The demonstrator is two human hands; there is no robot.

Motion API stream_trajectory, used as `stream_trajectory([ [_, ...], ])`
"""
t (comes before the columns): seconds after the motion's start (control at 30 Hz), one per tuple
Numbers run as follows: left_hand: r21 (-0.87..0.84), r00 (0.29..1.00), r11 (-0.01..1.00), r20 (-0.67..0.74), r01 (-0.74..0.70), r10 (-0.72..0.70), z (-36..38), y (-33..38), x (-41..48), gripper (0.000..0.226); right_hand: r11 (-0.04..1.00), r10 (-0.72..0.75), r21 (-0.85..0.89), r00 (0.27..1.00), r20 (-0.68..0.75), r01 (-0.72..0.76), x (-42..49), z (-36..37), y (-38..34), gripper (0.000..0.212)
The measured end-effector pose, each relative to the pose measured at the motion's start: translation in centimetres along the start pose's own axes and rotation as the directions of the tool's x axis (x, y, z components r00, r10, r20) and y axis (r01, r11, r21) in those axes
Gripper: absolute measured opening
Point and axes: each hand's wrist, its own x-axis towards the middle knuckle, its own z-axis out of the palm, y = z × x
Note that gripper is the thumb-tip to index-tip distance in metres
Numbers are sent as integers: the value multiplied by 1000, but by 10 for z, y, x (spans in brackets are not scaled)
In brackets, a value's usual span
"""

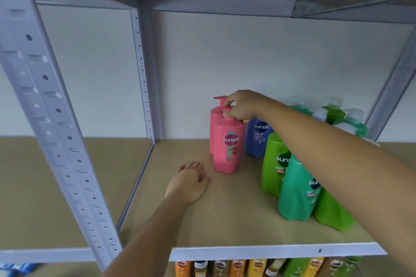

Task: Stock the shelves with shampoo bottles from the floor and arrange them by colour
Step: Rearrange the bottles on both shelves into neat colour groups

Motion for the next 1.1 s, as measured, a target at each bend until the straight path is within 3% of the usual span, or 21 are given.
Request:
stream_trajectory([
  [0.37, 11, 1000, 1000, -12, -13, 13, -3, 3, -2, 50, 998, -47, -34, 998, -37, 46, -3, 3, 0, 44],
  [0.57, 5, 1000, 1000, -13, -25, 25, -5, 3, -3, 49, 988, -65, -149, 979, -194, 36, -21, 31, 4, 42],
  [0.7, 10, 1000, 1000, -1, -23, 23, -6, 4, -4, 51, 1000, 24, 2, 959, -283, -24, -30, 84, 19, 76],
  [0.8, 3, 1000, 1000, 0, -18, 18, -7, 4, -6, 48, 988, 20, 152, 933, -360, 38, -49, 127, 25, 76],
  [0.93, 8, 1000, 1000, 15, -15, 15, -9, 5, -7, 53, 972, 37, 234, 971, -236, 20, -89, 178, 43, 76],
  [1.03, 30, 1000, 1000, 29, -1, 1, -11, 5, -10, 54, 988, 15, 156, 998, -68, -4, -111, 200, 66, 68],
  [1.1, 35, 999, 999, 40, 12, -14, -12, 8, -14, 60, 996, -4, 88, 998, -60, 9, -124, 206, 77, 60],
])
